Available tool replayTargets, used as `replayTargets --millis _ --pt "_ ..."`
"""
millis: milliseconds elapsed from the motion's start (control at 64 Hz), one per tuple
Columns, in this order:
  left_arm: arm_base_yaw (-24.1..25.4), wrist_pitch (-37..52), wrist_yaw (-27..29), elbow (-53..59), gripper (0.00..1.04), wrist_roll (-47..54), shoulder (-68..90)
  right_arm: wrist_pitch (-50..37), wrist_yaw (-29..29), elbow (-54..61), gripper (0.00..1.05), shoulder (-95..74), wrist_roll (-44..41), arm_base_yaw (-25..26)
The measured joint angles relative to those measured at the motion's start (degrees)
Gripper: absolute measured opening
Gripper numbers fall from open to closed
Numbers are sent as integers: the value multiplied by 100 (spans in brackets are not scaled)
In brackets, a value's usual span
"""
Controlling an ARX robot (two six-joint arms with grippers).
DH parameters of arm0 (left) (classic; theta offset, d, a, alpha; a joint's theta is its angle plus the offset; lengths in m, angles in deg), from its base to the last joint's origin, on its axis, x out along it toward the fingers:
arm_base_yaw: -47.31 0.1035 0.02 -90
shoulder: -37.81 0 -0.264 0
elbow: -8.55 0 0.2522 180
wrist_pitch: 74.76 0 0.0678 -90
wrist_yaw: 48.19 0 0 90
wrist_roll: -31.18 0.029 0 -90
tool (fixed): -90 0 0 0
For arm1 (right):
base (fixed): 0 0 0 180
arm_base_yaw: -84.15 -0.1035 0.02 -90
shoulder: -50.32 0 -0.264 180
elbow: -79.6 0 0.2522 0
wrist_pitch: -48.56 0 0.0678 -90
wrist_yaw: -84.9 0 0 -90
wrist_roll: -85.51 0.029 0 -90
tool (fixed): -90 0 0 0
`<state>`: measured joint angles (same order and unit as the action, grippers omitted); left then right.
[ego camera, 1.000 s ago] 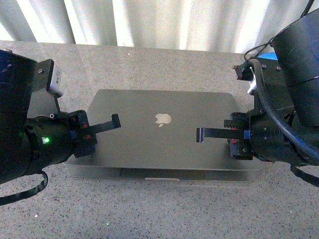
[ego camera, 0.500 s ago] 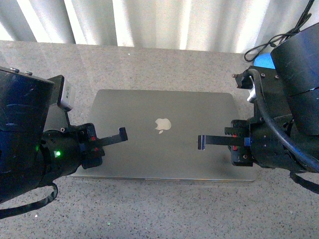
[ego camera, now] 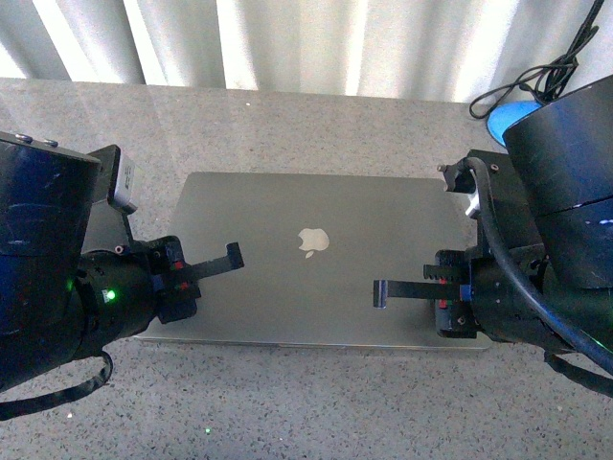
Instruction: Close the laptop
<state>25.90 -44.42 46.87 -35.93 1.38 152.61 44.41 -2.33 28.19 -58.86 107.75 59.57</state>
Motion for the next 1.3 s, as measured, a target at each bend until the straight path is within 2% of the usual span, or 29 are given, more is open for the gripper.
replayTargets --millis 94,172,234,266,344,562,609,625,641,672,781,812,859,984,1047,1172,1250,1297 --pt "20 -50 116 39 4 33 -83 -26 170 15 1 48 -111 0" --pt "96 -83 308 151 4 131 -304 -234 597 103 1 219 -422 0" --pt "188 -98 590 232 4 249 -619 -483 1113 197 1 562 -977 24" --pt "229 -96 651 227 10 284 -754 -514 1224 199 1 710 -1147 33" --pt "254 -96 675 223 21 319 -839 -551 1285 199 10 916 -1405 52" --pt "227 -11 697 247 50 479 -798 -566 1292 225 41 914 -1681 52" --pt "229 610 905 382 45 636 -640 -1034 1482 339 40 815 -1766 52" --pt "232 774 951 420 43 702 -590 -1394 1589 433 37 748 -1799 63" --pt "238 922 951 459 41 774 -542 -1394 1589 496 35 697 -1818 74" --pt "275 1467 1088 649 33 1095 -398 -2332 1781 737 28 527 -1941 105" --pt "391 2529 1086 1093 19 1596 -302 -3762 1716 1456 12 382 -2118 321" --pt "470 2896 1084 1222 11 1718 -337 -4295 1657 1698 5 461 -2170 439" --pt "538 3220 1082 1360 3 1838 -424 -4658 1604 1867 0 584 -2216 522" --pt "573 3571 1036 1519 4 1917 -544 -5790 1224 2465 1 1261 -2247 855" --pt "570 3578 994 1528 4 1917 -544 -6026 999 2809 1 1720 -2249 1062" --pt "603 3578 973 1578 4 1919 -573 -5670 763 3281 1 2837 -2245 1386" --pt "1082 3303 181 2297 4 2393 -1676 -5311 590 3438 1 3370 -2247 1510" --pt "1327 3102 157 2691 4 2557 -2527 -5058 540 3491 1 3626 -2245 1598"
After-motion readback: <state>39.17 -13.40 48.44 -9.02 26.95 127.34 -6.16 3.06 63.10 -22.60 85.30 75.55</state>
